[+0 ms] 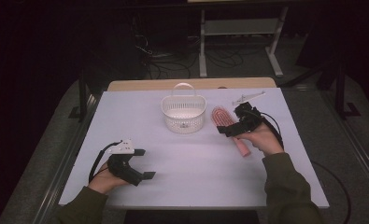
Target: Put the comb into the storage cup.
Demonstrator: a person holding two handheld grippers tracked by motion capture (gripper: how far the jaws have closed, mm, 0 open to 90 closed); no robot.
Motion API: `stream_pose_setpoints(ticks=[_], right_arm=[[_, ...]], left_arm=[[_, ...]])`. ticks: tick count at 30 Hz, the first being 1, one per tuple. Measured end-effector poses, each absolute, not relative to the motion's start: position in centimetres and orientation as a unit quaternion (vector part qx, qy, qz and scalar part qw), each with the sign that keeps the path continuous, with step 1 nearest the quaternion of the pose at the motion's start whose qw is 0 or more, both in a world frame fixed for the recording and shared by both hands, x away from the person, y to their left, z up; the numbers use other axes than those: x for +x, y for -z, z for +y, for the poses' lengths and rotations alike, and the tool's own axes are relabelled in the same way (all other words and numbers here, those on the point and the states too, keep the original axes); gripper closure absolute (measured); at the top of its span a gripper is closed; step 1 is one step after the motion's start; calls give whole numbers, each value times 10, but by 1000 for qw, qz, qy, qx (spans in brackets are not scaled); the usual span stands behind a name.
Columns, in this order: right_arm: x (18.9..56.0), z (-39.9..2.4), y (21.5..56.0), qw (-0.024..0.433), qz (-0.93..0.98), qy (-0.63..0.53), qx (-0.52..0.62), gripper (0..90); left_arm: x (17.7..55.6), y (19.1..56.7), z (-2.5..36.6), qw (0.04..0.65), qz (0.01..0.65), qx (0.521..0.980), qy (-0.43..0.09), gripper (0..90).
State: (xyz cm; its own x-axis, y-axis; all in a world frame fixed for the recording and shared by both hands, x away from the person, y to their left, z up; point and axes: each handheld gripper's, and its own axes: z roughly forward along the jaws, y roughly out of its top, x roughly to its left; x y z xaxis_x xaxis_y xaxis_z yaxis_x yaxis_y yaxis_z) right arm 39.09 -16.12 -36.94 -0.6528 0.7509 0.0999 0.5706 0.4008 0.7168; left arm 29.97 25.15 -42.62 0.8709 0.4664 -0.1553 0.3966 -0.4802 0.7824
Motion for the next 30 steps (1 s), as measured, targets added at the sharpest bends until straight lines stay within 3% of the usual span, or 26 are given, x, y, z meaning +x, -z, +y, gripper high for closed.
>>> stream_pose_setpoints(ticks=[30], right_arm=[[414, -175, 371, 140, 811, -349, 449, 2]], left_arm=[[300, 427, 250, 442, 250, 860, -40, 0]])
